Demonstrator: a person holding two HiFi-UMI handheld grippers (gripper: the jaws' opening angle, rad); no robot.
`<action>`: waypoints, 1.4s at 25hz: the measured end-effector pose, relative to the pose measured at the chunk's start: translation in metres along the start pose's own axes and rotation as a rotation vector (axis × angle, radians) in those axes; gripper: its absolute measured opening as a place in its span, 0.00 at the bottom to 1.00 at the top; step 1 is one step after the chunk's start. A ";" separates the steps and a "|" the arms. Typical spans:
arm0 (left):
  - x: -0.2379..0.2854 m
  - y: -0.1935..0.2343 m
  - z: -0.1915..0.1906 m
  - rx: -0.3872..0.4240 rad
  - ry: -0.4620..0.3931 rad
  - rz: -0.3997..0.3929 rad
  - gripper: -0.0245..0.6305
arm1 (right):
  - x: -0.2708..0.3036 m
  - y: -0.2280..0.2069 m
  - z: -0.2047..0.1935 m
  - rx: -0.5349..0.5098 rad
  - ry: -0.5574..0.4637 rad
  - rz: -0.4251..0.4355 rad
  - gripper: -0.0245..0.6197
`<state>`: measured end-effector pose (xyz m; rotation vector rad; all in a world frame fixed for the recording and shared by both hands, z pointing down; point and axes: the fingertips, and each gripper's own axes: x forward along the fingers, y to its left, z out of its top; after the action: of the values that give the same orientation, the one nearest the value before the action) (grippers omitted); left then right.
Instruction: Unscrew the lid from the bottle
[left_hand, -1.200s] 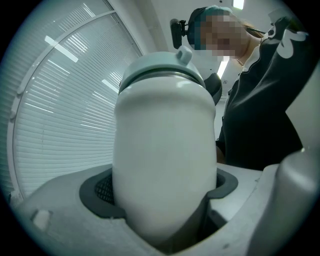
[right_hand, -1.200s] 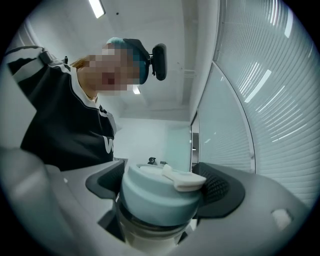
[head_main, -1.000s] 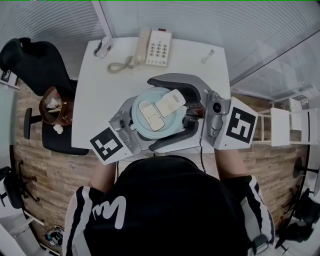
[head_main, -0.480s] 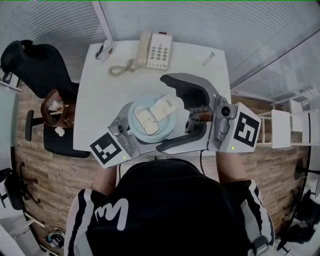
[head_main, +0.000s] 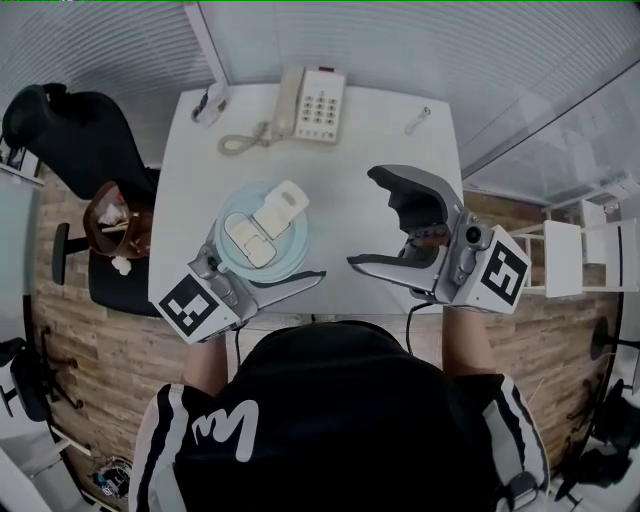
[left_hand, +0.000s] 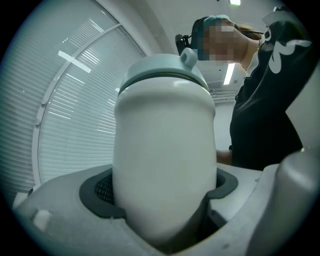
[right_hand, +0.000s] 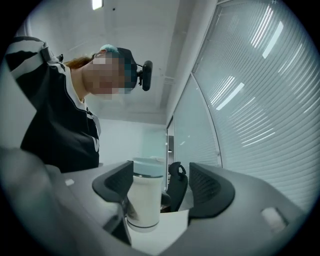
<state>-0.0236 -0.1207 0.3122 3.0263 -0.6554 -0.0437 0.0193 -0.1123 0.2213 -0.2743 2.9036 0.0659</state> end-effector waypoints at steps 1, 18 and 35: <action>-0.001 0.002 0.000 0.006 0.003 0.011 0.75 | -0.007 -0.004 -0.005 -0.006 0.008 -0.024 0.55; -0.005 0.007 -0.005 0.031 0.018 0.037 0.75 | -0.032 -0.015 -0.044 0.060 0.056 -0.198 0.15; -0.006 0.008 -0.008 0.028 0.020 0.044 0.75 | -0.034 -0.020 -0.038 0.040 0.045 -0.245 0.04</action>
<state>-0.0314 -0.1250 0.3209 3.0331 -0.7266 -0.0024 0.0471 -0.1283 0.2658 -0.6280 2.8863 -0.0388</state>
